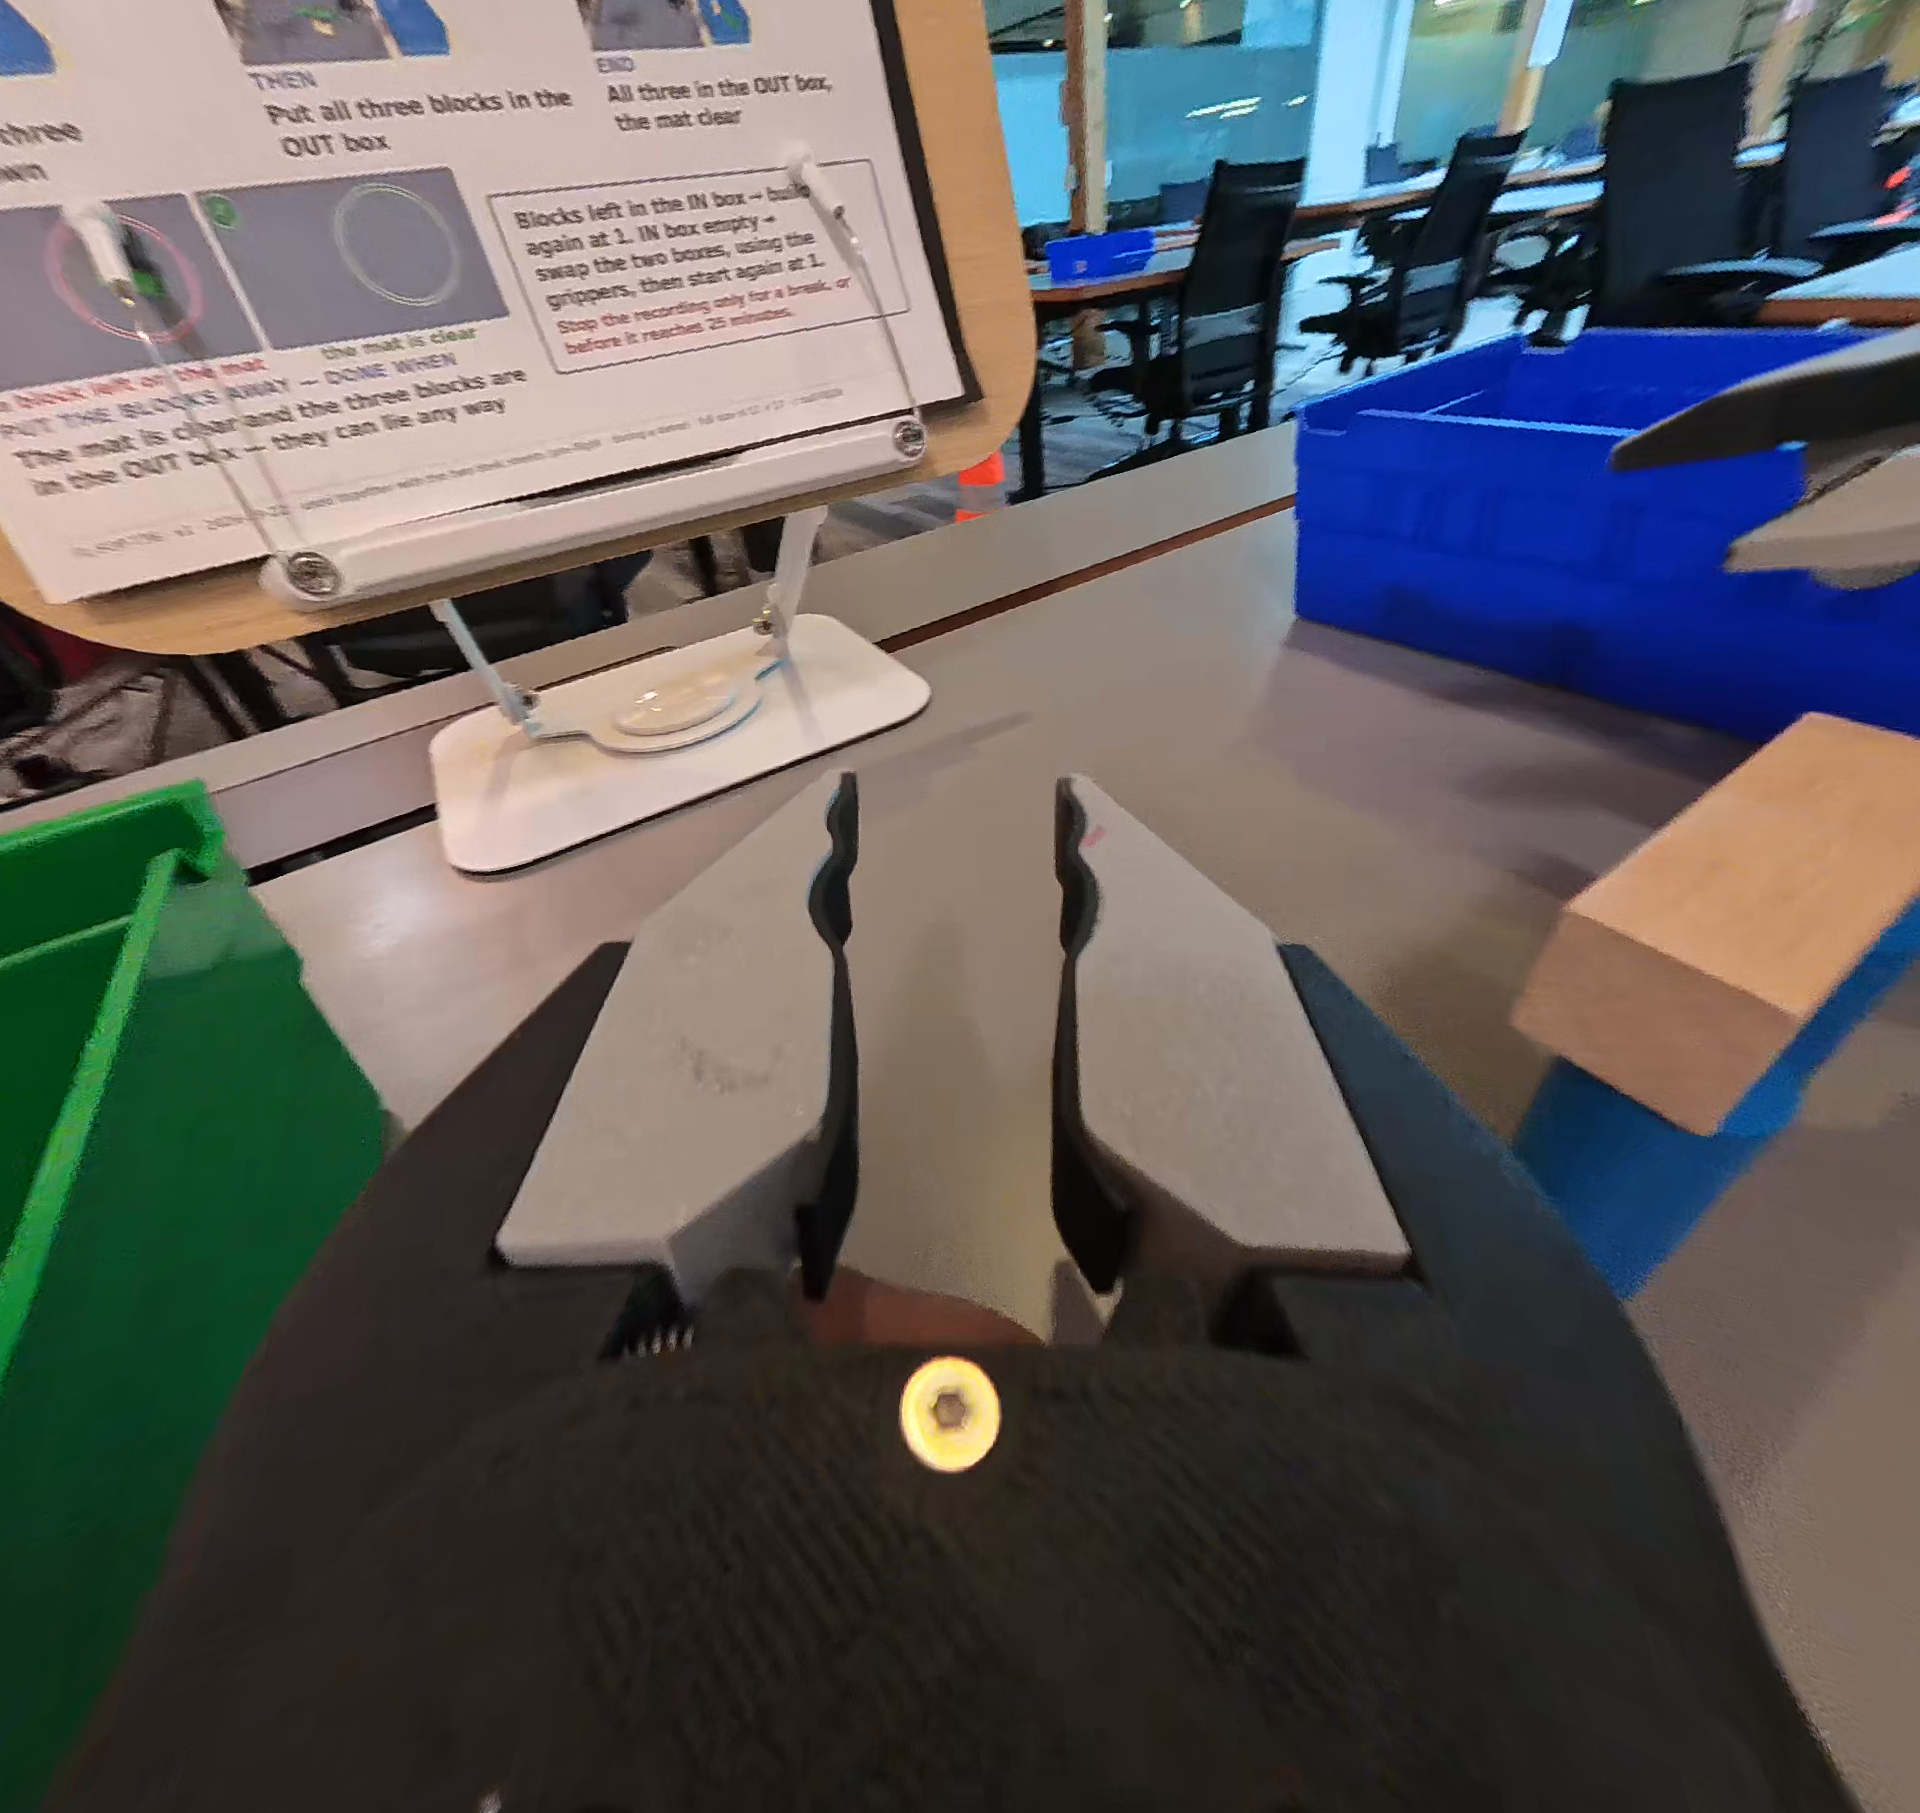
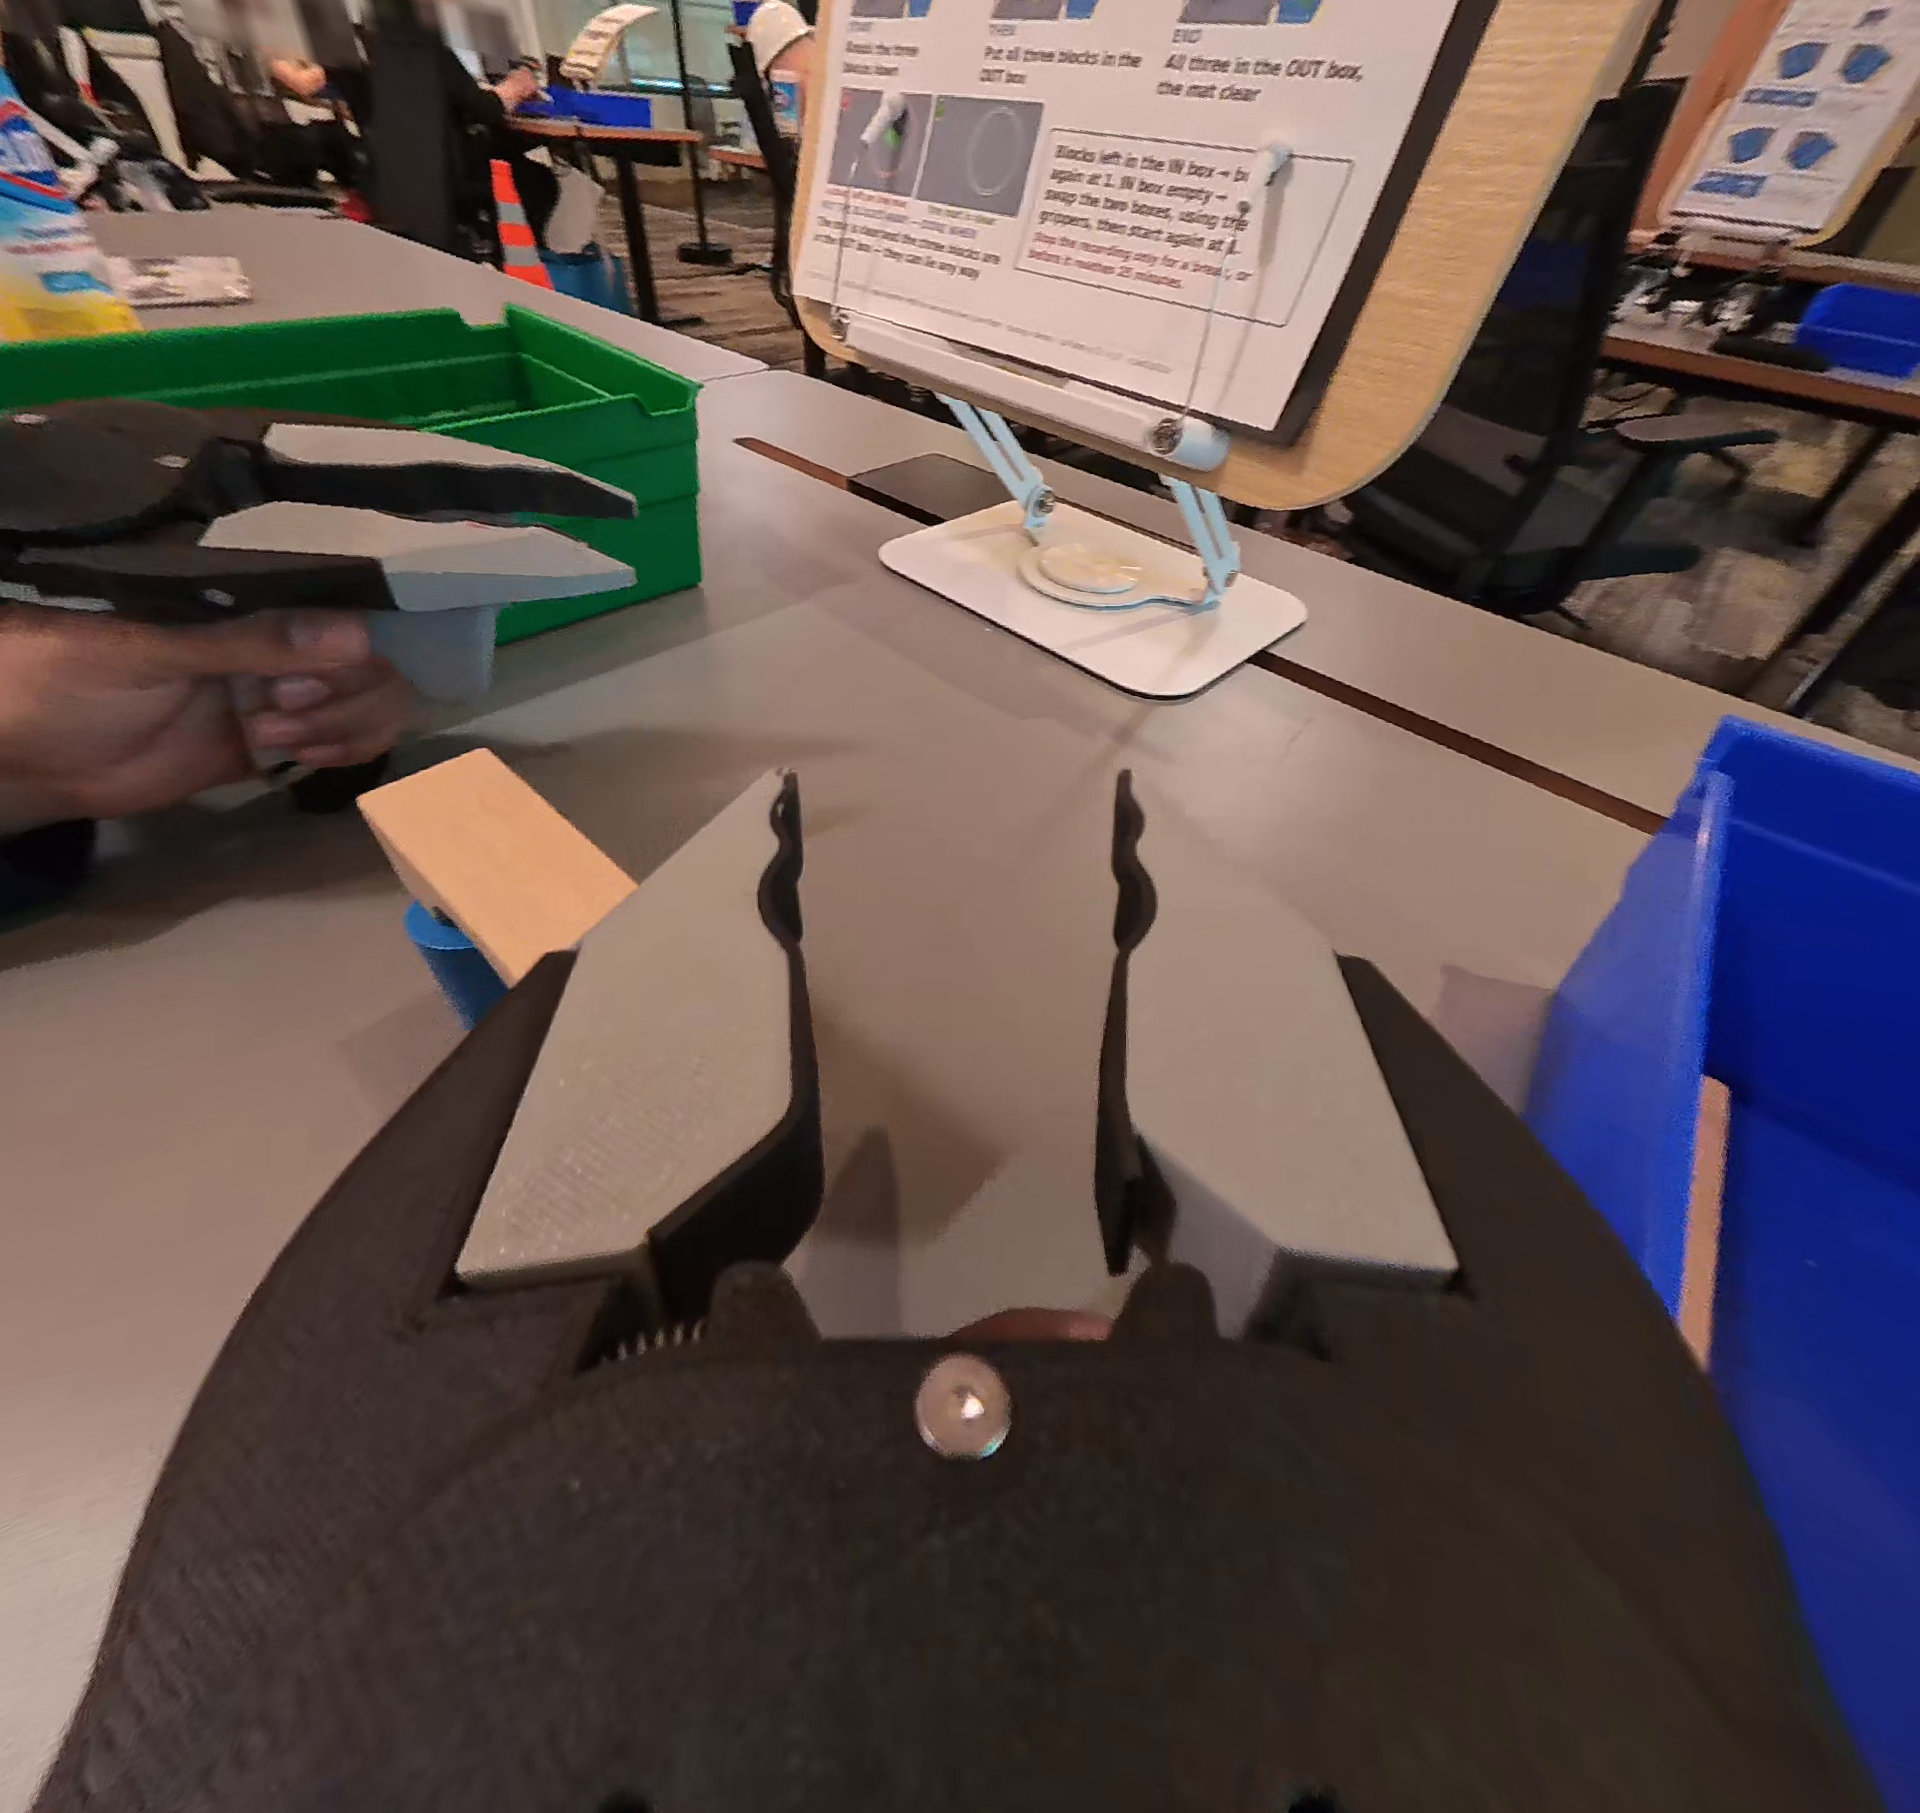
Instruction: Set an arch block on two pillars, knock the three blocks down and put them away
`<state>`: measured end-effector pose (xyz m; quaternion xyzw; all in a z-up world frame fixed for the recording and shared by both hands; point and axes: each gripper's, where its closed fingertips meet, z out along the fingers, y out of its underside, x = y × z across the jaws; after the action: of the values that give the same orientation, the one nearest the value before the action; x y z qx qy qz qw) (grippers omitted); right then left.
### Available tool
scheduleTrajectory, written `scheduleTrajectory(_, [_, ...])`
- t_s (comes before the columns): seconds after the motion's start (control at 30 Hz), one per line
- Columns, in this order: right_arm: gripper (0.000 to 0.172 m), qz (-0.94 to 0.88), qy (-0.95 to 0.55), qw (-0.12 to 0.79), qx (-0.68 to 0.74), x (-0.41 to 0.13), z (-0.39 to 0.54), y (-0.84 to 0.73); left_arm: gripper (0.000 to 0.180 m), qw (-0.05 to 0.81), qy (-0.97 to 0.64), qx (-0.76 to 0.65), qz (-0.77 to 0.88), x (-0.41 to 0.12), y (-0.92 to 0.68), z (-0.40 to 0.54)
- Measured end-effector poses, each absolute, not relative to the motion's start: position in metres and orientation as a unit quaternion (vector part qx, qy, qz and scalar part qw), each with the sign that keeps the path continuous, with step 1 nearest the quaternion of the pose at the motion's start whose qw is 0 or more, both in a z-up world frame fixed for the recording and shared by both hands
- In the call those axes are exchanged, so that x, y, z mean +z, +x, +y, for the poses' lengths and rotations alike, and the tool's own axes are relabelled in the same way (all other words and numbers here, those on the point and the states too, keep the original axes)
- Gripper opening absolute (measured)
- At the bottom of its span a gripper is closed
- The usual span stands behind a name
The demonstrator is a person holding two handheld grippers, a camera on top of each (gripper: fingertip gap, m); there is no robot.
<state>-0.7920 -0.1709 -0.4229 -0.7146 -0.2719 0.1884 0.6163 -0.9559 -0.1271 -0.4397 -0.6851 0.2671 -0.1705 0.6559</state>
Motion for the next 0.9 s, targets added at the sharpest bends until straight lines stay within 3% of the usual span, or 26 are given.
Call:
scheduleTrajectory(0.17, [0.058, -0.266, -0.718, 0.624, 0.156, -0.423, -0.169, -0.787, 0.036, 0.656, -0.694, -0.136, 0.263, -0.443, -0.961, -0.124])
scheduleTrajectory(0.4, [0.060, -0.252, -0.711, 0.645, 0.123, -0.421, -0.165, -0.784, 0.054, 0.662, -0.701, -0.044, 0.260, -0.448, -0.973, -0.116])
scheduleTrajectory(0.73, [0.063, -0.317, -0.619, 0.705, 0.141, -0.385, -0.201, -0.804, 0.054, 0.661, -0.702, -0.038, 0.264, -0.449, -0.972, -0.116])
scheduleTrajectory(0.9, [0.048, -0.375, -0.576, 0.701, 0.188, -0.379, -0.230, -0.820, 0.054, 0.656, -0.705, -0.039, 0.268, -0.452, -0.971, -0.116])
